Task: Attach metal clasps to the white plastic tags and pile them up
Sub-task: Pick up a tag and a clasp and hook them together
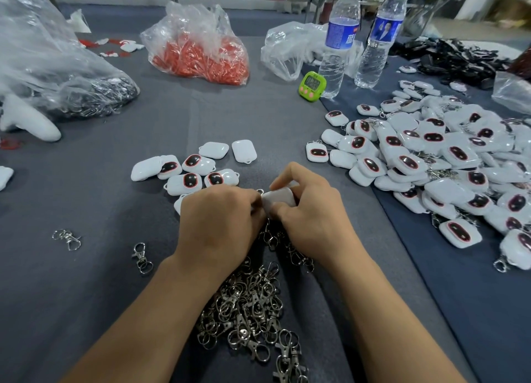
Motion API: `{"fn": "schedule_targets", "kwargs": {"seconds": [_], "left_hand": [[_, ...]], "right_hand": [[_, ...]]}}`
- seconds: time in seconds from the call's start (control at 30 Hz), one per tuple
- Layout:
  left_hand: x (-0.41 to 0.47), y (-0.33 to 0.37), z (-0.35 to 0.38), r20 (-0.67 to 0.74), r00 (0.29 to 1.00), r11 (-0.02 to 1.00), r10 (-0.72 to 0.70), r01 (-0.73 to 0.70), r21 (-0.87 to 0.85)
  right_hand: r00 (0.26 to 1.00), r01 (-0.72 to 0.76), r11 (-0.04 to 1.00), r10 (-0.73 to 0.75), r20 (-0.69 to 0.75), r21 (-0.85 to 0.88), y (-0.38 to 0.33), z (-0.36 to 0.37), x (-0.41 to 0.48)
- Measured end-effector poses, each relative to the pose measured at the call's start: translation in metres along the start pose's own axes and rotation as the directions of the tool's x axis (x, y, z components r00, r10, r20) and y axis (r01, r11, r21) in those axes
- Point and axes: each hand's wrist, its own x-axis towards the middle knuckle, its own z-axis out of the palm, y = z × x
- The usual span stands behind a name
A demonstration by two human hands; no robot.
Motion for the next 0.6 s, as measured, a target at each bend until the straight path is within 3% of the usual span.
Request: {"fn": "schedule_targets", "kwargs": {"seconds": [0.07,0.13,0.2,0.3,0.47,0.6], "left_hand": [[0.000,-0.001,0.002,-0.024,0.999,0.997,-0.034,0.033,-0.065],[0.003,-0.002,0.002,0.001,0.992,0.961,-0.126,0.123,-0.246],[0.005,-0.006,0.001,0.055,0.978,0.868,-0.201,0.203,-0.454],[0.007,-0.011,0.001,0.230,0.963,0.750,-0.143,0.257,-0.609],[0.012,-0.015,0.001,0.291,0.949,0.628,-0.121,0.300,-0.718],[0.011,-0.013,-0.002,0.289,0.946,0.558,-0.146,0.320,-0.766]], "right_hand": [[0.999,-0.039,0.996,0.041,-0.026,0.075,0.001,0.002,-0.001],[0.992,-0.104,0.973,0.116,-0.049,0.206,0.001,0.002,0.000],[0.977,-0.185,0.873,0.212,-0.008,0.451,0.000,-0.001,0.001],[0.958,-0.272,0.690,0.262,0.119,0.671,-0.001,-0.009,0.003],[0.936,-0.341,0.533,0.268,0.228,0.774,-0.003,-0.015,0.002],[0.950,-0.297,0.559,0.253,0.182,0.774,-0.005,-0.014,0.002]]}}
